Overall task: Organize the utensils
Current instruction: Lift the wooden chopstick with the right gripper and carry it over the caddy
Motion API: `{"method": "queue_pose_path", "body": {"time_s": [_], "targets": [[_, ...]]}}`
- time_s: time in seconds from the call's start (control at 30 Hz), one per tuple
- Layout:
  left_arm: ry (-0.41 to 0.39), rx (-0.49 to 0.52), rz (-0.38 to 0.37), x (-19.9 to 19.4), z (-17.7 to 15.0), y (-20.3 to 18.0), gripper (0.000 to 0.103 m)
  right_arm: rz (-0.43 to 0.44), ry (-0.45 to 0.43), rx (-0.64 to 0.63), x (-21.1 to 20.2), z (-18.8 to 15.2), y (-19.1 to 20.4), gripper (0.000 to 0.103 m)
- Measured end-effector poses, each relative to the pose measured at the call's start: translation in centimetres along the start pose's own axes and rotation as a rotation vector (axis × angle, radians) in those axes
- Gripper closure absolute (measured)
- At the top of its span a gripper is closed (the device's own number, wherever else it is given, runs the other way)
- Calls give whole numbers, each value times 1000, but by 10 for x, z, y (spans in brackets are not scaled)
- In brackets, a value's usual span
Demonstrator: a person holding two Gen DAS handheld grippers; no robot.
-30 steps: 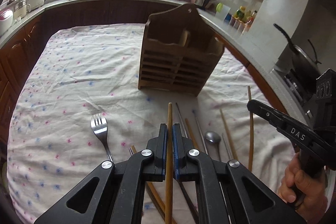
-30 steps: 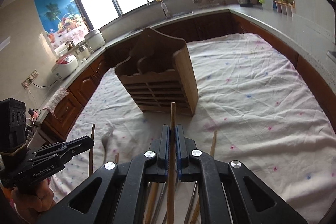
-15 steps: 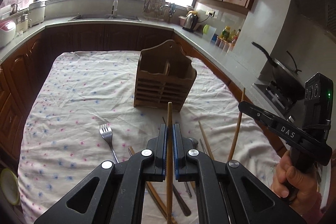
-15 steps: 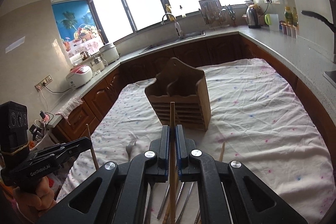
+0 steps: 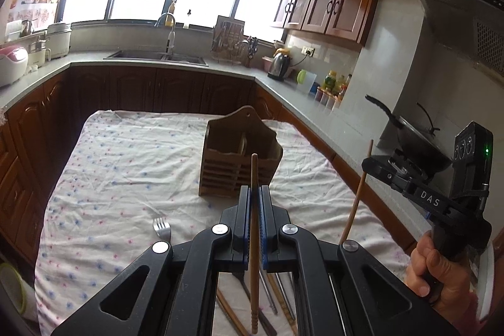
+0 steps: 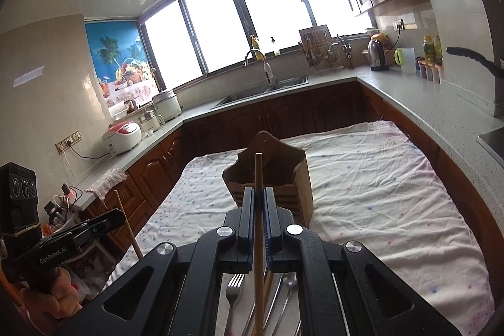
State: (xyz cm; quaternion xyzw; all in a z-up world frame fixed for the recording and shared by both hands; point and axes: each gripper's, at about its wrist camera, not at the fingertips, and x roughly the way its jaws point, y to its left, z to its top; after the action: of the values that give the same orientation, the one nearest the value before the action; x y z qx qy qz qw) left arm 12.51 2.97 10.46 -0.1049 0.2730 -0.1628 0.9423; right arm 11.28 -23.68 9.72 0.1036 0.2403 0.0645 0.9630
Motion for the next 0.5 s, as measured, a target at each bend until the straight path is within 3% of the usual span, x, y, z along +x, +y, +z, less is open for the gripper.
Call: {"method": "queue_pose_path", "body": {"time_s": [0.5], "targets": [[-122,-29,20,22,15,17,101,-21,-69,5,26,21,-10,98]]}}
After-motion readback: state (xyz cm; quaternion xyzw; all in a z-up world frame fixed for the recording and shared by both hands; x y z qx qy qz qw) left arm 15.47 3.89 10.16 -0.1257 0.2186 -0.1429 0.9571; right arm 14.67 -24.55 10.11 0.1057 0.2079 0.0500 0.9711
